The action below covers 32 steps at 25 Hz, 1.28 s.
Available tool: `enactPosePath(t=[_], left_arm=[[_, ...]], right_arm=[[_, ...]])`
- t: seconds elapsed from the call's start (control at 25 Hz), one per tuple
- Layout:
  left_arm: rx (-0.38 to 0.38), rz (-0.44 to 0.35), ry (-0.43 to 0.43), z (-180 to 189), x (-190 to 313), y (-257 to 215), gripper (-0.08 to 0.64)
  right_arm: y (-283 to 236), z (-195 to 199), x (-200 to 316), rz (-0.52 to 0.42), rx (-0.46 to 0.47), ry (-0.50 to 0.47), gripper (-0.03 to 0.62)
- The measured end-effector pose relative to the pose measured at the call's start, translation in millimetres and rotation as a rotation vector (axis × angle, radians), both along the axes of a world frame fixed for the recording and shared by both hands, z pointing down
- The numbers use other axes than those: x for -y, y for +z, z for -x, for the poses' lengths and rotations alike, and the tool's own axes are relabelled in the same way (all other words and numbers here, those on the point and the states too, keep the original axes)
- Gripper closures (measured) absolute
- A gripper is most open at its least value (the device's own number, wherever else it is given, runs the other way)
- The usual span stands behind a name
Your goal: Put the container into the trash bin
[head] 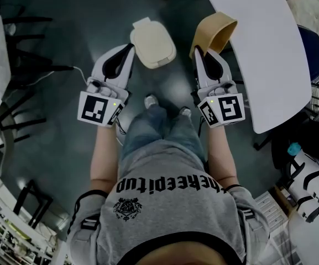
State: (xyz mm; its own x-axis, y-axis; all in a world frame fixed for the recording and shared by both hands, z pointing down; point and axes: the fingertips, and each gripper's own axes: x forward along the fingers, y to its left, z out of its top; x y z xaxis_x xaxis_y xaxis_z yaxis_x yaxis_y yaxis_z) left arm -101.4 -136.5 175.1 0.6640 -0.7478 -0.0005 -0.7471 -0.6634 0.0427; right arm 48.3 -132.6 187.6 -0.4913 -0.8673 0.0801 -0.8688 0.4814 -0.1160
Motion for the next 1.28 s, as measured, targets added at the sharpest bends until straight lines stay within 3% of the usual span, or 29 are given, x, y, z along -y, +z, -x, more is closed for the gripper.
enactPosePath(t=[0.68,1.04,1.28], left_arm=[[0.030,0.142,0.035,-16.4,12.2,76.9,0.545],[0.078,0.234,0.070,-30.4,14.6,145.3,0.548],[0.085,0.252,0.099,-44.0,14.1,192.4,0.554]], right_arm=[[73.5,-16.5,7.0,0.132,0.012,0.039,0.577],[125.1,-24.4,14.2,0.191,0.012,0.045,0.577],[162.3,-29.8,13.8,0.236,0.014,0.041,0.578]])
